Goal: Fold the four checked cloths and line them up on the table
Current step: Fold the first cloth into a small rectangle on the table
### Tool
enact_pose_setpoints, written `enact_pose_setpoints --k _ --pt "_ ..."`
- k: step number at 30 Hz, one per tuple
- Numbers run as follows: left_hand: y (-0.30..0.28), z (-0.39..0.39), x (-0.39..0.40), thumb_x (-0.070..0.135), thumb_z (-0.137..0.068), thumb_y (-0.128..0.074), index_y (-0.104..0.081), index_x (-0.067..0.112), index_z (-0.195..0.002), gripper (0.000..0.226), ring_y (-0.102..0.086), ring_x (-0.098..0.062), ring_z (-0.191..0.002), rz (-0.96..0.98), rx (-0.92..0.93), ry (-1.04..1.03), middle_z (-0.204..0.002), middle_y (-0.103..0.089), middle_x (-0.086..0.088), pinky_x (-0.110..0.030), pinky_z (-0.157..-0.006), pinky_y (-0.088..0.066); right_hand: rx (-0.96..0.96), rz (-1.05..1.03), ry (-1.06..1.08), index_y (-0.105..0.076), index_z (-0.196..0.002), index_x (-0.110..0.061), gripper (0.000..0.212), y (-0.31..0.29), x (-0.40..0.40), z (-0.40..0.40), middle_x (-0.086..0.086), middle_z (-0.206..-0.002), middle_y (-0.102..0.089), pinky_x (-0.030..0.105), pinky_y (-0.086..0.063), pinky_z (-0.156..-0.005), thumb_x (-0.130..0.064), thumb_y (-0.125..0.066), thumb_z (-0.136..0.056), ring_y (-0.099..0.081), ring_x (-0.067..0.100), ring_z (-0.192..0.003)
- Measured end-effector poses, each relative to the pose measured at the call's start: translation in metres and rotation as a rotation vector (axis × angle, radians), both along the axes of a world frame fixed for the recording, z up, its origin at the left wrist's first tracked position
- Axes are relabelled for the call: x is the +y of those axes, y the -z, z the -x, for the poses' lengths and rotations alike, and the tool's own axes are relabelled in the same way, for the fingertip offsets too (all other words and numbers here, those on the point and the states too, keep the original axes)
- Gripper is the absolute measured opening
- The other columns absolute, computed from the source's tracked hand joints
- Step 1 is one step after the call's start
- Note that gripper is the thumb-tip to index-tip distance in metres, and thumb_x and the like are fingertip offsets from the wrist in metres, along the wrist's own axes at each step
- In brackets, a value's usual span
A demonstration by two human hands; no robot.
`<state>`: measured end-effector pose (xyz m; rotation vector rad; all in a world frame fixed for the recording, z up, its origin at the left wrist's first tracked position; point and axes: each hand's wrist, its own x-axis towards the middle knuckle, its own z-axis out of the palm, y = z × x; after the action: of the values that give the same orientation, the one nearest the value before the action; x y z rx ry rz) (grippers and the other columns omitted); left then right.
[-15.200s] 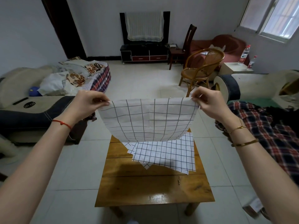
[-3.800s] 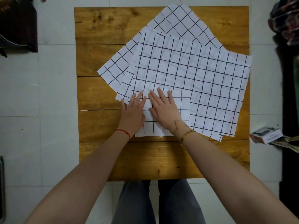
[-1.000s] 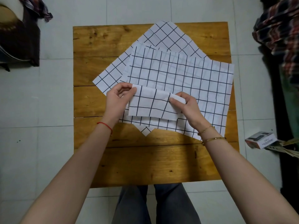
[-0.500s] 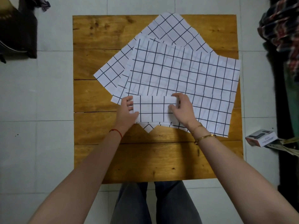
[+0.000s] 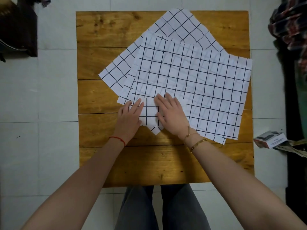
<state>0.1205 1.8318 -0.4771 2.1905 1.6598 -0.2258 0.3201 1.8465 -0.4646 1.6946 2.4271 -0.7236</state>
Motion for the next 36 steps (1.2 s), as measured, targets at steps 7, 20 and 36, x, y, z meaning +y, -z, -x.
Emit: enact_pose_setpoints --k 7,20,36 --pt "0.001 0.006 -0.002 0.022 -0.088 -0.064 -0.031 0.019 -0.150 0.071 -0.033 -0.028 -0.136 0.029 0.040 0.039 -0.158 -0.026 0.002 -0.044 -0.106 -0.034 -0.122 0.075 -0.050 -0.017 -0.154 -0.013 0.057 0.009 -0.005 0.035 0.002 -0.162 -0.016 0.051 -0.008 -0.120 -0.036 -0.028 -0.103 -0.010 0.028 -0.149" --pt "-0.001 0.004 -0.002 0.025 -0.094 -0.054 -0.019 0.024 -0.154 0.069 -0.021 -0.028 -0.143 0.081 0.101 0.017 -0.162 -0.012 0.005 -0.049 -0.113 -0.026 -0.216 0.053 0.243 -0.011 -0.155 -0.017 0.057 0.010 -0.036 -0.033 -0.003 -0.162 -0.009 0.053 0.003 -0.120 -0.042 -0.015 -0.104 0.008 0.024 -0.150" --pt "-0.006 0.006 -0.065 0.007 -0.084 -0.062 -0.056 0.011 -0.129 0.045 -0.046 -0.026 -0.121 -0.117 -0.056 0.010 -0.127 -0.056 -0.007 -0.044 -0.104 -0.041 -0.094 0.061 -0.114 -0.017 -0.154 -0.017 0.055 0.001 -0.070 0.006 0.001 -0.162 -0.014 0.051 -0.010 -0.121 -0.039 -0.014 -0.104 -0.004 0.024 -0.150"
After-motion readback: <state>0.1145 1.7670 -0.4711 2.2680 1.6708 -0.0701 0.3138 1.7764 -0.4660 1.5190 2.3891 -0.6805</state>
